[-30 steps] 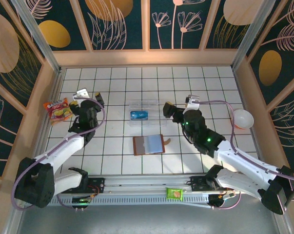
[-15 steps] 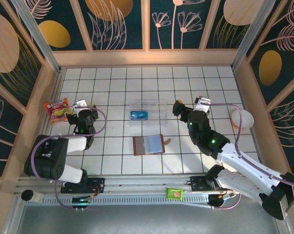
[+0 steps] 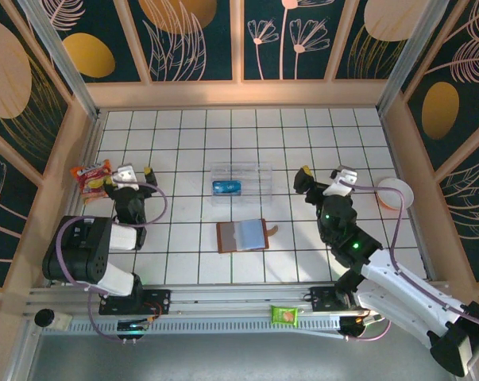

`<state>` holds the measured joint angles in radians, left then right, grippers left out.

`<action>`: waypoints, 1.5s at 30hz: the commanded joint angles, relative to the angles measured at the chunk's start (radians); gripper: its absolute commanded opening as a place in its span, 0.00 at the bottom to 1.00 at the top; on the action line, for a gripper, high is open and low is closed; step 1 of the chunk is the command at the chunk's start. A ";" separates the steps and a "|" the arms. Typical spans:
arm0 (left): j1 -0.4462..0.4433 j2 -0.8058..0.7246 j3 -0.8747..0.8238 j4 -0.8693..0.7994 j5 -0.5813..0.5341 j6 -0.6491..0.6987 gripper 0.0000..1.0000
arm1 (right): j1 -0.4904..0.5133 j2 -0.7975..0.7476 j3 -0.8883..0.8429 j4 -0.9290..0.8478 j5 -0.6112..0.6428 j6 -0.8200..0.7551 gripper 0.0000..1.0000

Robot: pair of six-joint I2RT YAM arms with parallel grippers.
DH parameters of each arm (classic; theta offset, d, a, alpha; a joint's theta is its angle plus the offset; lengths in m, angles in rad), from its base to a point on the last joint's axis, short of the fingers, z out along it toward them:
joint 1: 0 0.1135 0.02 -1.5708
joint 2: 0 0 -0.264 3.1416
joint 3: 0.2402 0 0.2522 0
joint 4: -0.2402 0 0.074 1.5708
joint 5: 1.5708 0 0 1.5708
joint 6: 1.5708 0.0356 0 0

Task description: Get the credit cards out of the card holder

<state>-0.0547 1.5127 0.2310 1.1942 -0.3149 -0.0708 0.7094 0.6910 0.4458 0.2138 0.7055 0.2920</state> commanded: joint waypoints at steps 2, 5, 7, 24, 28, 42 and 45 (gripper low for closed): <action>0.010 0.015 -0.014 0.129 0.030 -0.016 0.99 | -0.022 0.022 -0.009 0.097 -0.001 -0.134 0.99; 0.009 0.005 -0.015 0.117 -0.058 -0.046 0.99 | -0.039 0.028 -0.054 0.189 0.003 -0.197 0.99; 0.010 0.006 -0.016 0.123 -0.056 -0.047 0.99 | -0.064 0.027 -0.079 0.254 -0.005 -0.234 0.99; 0.011 0.005 -0.017 0.121 -0.054 -0.046 0.99 | -0.723 0.354 -0.216 0.637 -0.466 -0.161 0.99; 0.010 0.006 -0.016 0.120 -0.053 -0.046 0.99 | -0.736 0.512 -0.232 0.814 -0.517 -0.172 0.99; 0.010 0.007 -0.015 0.119 -0.054 -0.046 0.99 | -0.728 0.826 -0.178 0.988 -0.572 -0.239 0.99; 0.010 0.006 -0.014 0.117 -0.054 -0.046 0.99 | -0.731 0.824 -0.176 0.978 -0.586 -0.239 0.99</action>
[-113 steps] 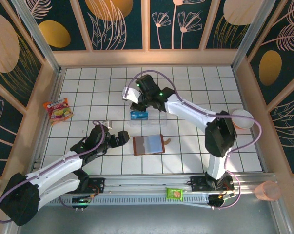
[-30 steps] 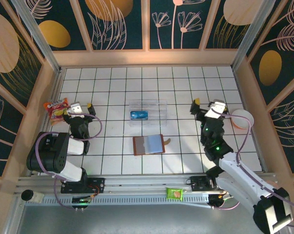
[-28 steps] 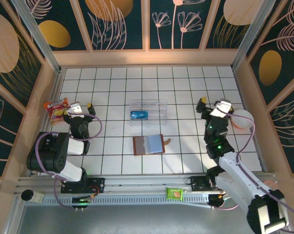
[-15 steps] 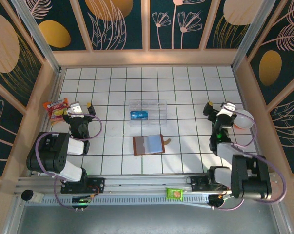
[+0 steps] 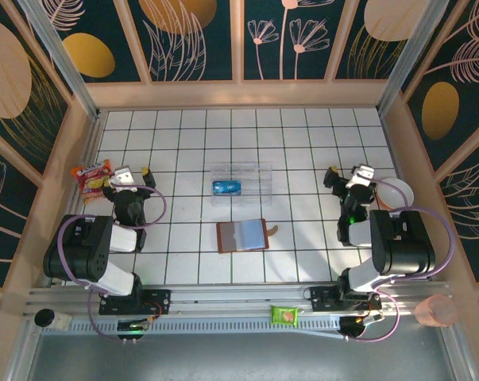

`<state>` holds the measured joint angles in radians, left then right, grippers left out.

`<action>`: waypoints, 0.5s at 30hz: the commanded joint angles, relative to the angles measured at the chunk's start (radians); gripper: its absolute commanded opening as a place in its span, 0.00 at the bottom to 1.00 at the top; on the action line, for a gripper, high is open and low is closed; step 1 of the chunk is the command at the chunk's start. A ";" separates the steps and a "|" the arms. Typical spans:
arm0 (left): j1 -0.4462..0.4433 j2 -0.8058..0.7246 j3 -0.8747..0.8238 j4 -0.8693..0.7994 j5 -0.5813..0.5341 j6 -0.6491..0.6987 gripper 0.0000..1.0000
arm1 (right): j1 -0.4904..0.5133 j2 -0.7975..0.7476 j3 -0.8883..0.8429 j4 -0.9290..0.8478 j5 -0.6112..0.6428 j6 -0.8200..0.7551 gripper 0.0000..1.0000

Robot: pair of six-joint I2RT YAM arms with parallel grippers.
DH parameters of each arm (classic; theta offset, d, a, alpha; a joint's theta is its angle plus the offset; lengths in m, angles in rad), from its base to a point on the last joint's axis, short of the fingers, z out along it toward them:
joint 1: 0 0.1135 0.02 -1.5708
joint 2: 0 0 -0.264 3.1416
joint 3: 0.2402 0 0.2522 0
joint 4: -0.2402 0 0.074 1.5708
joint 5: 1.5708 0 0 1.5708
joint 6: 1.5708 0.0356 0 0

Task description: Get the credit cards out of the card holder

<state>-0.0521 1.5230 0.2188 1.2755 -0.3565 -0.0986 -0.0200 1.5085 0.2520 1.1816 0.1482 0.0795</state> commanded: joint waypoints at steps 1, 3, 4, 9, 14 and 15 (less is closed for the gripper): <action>0.008 -0.004 -0.001 0.037 -0.013 -0.018 0.99 | -0.003 0.006 0.019 0.011 -0.029 -0.026 0.99; 0.008 -0.004 -0.001 0.036 -0.012 -0.018 0.99 | 0.000 0.005 0.013 0.019 -0.026 -0.030 0.99; 0.008 -0.004 -0.002 0.036 -0.012 -0.018 0.99 | 0.001 0.008 0.005 0.034 -0.034 -0.035 0.99; 0.008 -0.005 -0.004 0.040 -0.010 -0.018 0.99 | -0.006 0.054 -0.043 0.156 -0.077 -0.043 0.99; 0.008 -0.006 -0.004 0.039 -0.011 -0.018 0.99 | -0.001 0.051 -0.043 0.156 -0.066 -0.045 0.99; 0.008 -0.004 -0.003 0.039 -0.011 -0.018 0.99 | -0.001 0.054 -0.045 0.164 -0.068 -0.046 0.99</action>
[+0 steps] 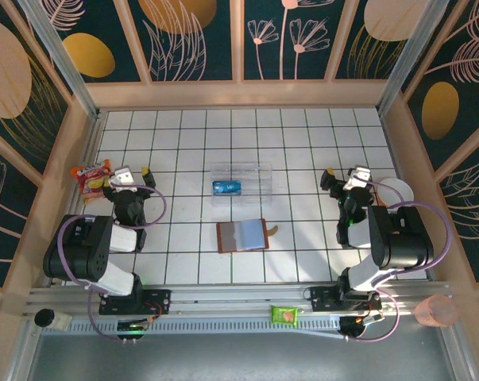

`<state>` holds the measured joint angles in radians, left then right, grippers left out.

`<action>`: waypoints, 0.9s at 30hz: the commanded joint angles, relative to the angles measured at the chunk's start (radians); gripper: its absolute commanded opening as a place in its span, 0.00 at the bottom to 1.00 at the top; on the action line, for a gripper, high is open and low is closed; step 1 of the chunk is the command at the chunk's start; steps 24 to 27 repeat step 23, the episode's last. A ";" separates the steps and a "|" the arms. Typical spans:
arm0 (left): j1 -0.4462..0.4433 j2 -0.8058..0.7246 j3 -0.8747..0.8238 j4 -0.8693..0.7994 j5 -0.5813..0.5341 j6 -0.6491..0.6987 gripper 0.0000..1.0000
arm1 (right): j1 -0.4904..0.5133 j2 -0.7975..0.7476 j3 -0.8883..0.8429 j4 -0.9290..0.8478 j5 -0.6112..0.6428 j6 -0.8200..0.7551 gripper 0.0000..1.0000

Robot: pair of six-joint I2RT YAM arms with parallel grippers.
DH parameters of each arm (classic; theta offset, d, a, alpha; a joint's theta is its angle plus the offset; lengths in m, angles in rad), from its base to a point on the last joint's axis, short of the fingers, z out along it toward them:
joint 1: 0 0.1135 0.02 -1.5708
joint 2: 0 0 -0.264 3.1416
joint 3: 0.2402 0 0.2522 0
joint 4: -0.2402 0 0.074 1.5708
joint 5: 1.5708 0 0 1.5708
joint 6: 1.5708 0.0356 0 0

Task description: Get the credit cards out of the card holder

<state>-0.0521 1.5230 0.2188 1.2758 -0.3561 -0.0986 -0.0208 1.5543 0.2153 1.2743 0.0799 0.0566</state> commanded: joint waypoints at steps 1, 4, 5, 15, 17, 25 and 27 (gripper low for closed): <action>0.008 -0.005 -0.004 0.039 -0.011 -0.018 0.99 | 0.000 0.006 -0.006 0.064 0.000 -0.021 0.99; 0.008 -0.004 -0.004 0.039 -0.011 -0.018 0.99 | -0.001 0.007 -0.008 0.067 0.001 -0.022 0.99; 0.008 -0.004 -0.004 0.039 -0.011 -0.018 0.99 | -0.001 0.007 -0.007 0.067 0.002 -0.022 0.99; 0.008 0.000 0.002 0.033 -0.001 -0.014 0.99 | 0.000 0.006 -0.008 0.068 0.002 -0.023 0.99; 0.008 0.001 0.004 0.031 0.000 -0.014 0.99 | 0.001 0.007 -0.008 0.068 0.002 -0.023 0.99; 0.008 -0.002 -0.002 0.037 0.000 -0.013 0.99 | -0.001 0.007 -0.007 0.068 0.002 -0.022 0.99; 0.008 -0.002 -0.002 0.037 0.000 -0.013 0.99 | -0.001 0.007 -0.007 0.068 0.002 -0.022 0.99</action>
